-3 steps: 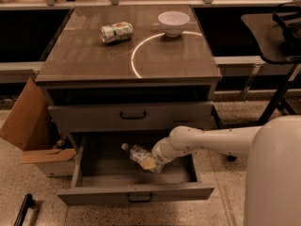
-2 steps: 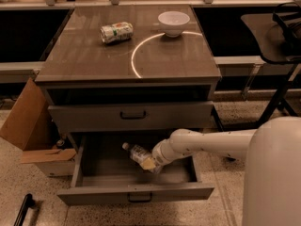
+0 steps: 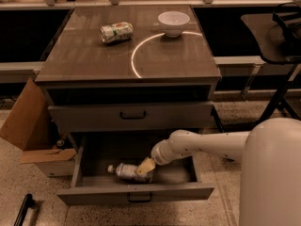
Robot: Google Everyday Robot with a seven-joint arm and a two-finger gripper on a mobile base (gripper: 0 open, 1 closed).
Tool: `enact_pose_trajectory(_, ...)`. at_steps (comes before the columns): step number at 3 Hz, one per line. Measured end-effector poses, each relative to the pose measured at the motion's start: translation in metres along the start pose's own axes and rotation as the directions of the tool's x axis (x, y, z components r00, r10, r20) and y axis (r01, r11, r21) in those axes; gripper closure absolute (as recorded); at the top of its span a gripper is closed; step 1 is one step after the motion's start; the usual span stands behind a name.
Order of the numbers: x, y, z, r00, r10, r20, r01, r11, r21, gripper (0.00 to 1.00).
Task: Place blue plastic bottle into middle drawer
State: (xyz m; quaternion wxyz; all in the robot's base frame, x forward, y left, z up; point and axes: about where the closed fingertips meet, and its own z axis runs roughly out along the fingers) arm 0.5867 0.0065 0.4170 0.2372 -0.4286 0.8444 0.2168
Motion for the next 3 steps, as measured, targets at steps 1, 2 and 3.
enact_pose_trajectory(1,0.004,0.001,-0.011,0.999,0.005,0.032,-0.005,1.0,-0.007,0.0)
enact_pose_trajectory(2,0.015,0.012,-0.051,0.997,0.021,0.078,-0.021,0.9998,-0.004,0.0)
enact_pose_trajectory(3,0.034,0.029,-0.098,0.993,0.037,0.109,-0.036,0.9993,-0.015,0.0)
